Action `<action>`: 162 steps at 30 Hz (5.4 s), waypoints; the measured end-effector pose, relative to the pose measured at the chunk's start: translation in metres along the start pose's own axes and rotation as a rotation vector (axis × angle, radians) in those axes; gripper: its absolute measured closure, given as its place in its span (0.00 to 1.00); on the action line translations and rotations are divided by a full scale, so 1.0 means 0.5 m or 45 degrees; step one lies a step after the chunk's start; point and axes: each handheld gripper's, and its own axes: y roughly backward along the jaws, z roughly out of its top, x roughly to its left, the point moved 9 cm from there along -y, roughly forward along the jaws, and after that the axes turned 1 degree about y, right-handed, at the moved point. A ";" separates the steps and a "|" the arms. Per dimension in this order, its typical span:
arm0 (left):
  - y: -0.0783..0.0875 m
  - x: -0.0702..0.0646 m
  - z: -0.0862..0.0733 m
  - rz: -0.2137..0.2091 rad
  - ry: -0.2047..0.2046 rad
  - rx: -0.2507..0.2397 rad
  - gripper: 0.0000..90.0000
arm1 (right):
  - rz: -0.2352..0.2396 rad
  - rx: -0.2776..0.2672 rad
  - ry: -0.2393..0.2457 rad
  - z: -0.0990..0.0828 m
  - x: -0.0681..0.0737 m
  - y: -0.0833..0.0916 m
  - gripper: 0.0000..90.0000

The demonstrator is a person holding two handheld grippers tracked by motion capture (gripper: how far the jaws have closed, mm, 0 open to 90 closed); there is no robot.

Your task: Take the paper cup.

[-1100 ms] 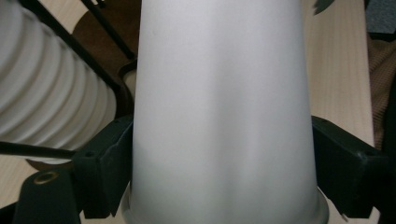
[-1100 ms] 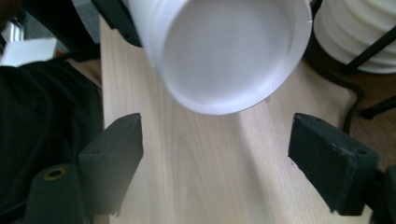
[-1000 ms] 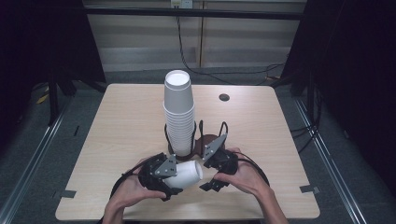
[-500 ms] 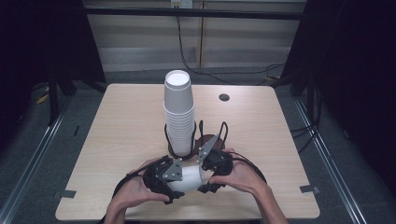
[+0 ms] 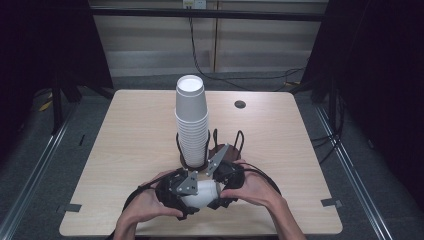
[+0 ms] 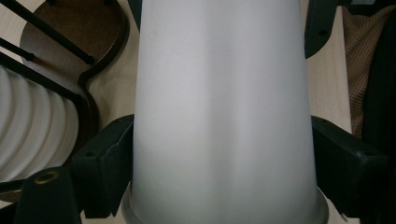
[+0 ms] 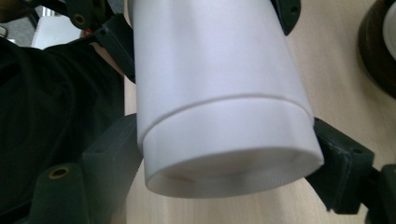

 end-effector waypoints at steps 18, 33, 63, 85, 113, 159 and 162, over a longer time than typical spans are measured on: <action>-0.001 -0.001 0.002 -0.003 -0.011 -0.015 0.18 | -0.008 0.007 0.013 0.004 0.005 -0.007 0.25; -0.003 -0.002 0.006 -0.015 -0.018 -0.082 0.15 | -0.002 0.009 -0.011 -0.002 0.005 -0.001 0.26; 0.058 0.027 0.013 0.007 0.165 -0.383 0.18 | -0.055 -0.032 -0.076 -0.031 -0.015 0.029 0.26; 0.076 0.031 -0.010 0.052 0.293 -0.591 0.18 | -0.140 -0.303 -0.152 -0.036 -0.043 0.046 0.26; 0.085 0.032 -0.023 0.050 0.382 -0.802 0.17 | -0.133 -0.667 -0.123 -0.038 -0.024 0.035 0.26; 0.070 0.043 0.008 0.018 0.390 -0.890 0.00 | -0.079 -0.818 0.001 -0.007 0.008 0.018 0.26; 0.065 0.044 0.011 0.008 0.384 -0.888 0.00 | -0.082 -0.822 0.004 -0.005 0.008 0.019 0.26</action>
